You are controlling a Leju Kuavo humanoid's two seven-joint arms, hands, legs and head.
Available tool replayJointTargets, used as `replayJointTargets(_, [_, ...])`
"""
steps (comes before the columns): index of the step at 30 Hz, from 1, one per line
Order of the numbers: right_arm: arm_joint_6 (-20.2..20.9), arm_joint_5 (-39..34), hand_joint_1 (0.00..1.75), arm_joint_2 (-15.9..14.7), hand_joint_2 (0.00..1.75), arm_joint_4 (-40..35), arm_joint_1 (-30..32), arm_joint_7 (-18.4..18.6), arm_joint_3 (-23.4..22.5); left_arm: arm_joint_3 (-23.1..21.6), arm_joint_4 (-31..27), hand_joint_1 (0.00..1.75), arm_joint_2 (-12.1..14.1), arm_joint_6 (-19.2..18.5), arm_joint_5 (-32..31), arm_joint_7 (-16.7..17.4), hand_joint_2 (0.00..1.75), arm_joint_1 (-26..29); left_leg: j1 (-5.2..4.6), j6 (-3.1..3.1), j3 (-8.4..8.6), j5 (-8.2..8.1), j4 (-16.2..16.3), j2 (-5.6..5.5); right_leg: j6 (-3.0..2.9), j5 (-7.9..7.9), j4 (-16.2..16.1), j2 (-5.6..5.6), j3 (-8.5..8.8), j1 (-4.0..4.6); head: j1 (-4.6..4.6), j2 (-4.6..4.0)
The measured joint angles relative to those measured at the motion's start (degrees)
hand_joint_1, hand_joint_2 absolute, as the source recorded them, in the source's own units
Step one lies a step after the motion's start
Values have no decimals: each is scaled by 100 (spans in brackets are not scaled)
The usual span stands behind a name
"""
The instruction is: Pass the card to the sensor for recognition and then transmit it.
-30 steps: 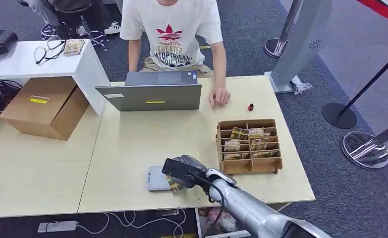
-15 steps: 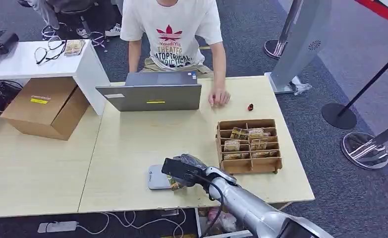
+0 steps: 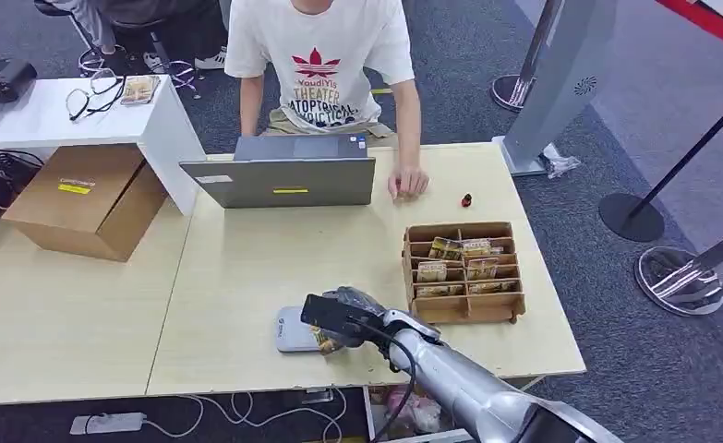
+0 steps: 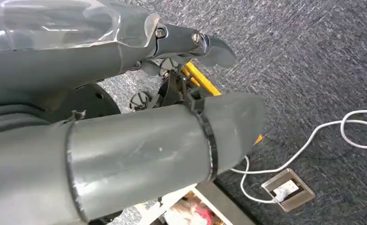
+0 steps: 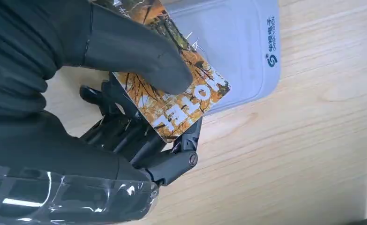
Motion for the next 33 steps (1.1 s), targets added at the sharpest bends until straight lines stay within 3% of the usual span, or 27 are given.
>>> replayJointTargets(8, [245,-348,175,-94,175,-298,27,-149,0,-171,59,0,20,2,90,-101,0,7,-1,0,-3,0,0,0,0,0,0,1,-3,0,0,0])
replayJointTargets(18, [721,-739,175,-418,175,-1137,83,87,0,-339,59,0,44,118,214,-123,0,23,1,0,-19,0,0,-1,-1,0,1,1,-19,1,0,0])
replayJointTargets(33, [638,-1218,175,-702,175,-2079,78,166,-171,-662,-129,0,55,291,245,-166,0,202,0,0,-22,0,0,0,0,0,1,1,-22,0,0,0])
